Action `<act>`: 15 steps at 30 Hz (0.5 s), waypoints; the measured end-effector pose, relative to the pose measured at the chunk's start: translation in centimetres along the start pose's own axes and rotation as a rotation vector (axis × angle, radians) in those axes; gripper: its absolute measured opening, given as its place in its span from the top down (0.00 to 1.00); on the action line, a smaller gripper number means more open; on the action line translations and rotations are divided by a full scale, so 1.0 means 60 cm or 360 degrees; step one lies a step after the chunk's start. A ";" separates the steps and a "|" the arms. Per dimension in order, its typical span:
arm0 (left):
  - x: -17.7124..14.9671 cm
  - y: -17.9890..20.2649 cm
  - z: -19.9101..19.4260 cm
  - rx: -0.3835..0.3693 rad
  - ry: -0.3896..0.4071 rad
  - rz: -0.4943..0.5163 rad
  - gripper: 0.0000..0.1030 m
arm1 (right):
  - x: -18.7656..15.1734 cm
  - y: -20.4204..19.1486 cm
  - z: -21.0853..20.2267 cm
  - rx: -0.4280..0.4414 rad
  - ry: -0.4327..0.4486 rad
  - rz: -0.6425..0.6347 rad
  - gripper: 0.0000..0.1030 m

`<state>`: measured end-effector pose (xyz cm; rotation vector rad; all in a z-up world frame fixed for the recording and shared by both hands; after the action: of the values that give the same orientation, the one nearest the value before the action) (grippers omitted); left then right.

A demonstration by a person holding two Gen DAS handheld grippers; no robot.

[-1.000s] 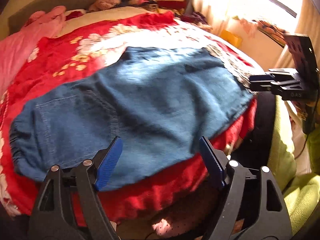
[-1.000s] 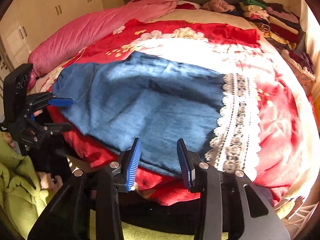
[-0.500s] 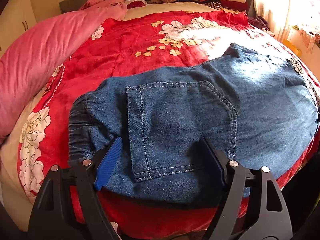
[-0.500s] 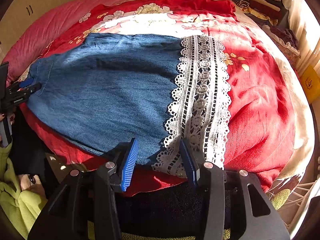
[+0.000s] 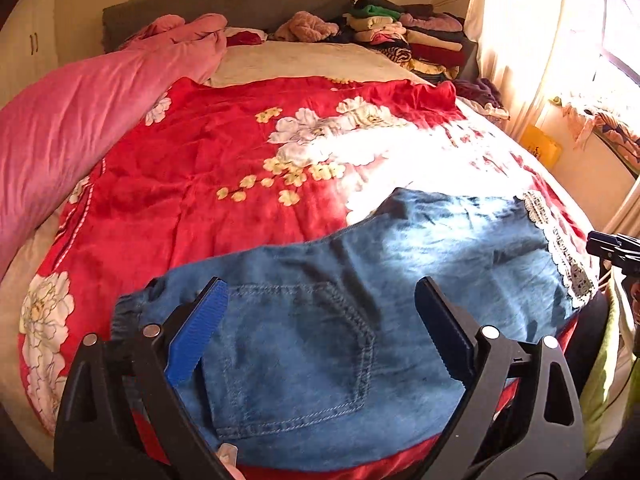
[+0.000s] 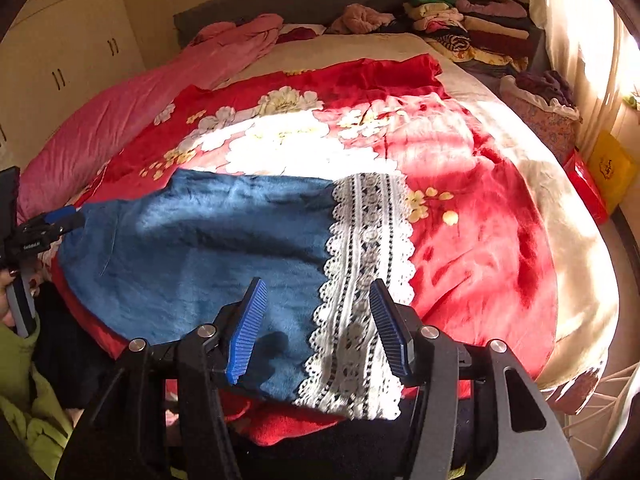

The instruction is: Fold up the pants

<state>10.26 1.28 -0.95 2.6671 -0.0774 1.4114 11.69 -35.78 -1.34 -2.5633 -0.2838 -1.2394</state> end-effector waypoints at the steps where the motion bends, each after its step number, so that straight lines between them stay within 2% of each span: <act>1: 0.010 0.011 0.010 -0.0018 0.0001 0.0007 0.15 | 0.010 0.006 0.007 0.0000 0.0012 0.0024 0.49; 6: 0.043 0.048 0.070 -0.0070 -0.0022 0.0026 0.15 | 0.058 0.044 0.071 0.0012 -0.0011 0.0141 0.49; 9: 0.052 0.063 0.116 -0.0101 -0.0073 0.0030 0.15 | 0.070 0.068 0.123 -0.0071 -0.0084 0.0160 0.49; 11: 0.051 0.066 0.145 -0.0084 -0.0104 0.0054 0.15 | 0.069 0.084 0.154 -0.0116 -0.0132 0.0175 0.49; 15: 0.041 0.068 0.200 -0.0100 -0.0213 0.0051 0.18 | 0.057 0.105 0.204 -0.0088 -0.0224 0.0235 0.49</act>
<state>21.07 -4.32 -5.24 2.7170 -0.1745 1.2160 24.60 -37.48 -6.96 -2.6690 -0.0871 -1.0310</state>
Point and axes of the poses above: each gripper's, at about its wrist camera, not at the fingertips, and z roughly the way its jaws point, y to its right, x to its top, the point moved 4 cm from there along z, roughly the way its jaws point, and after that the axes turned 12 degrees about y, right-handed, at the moved point
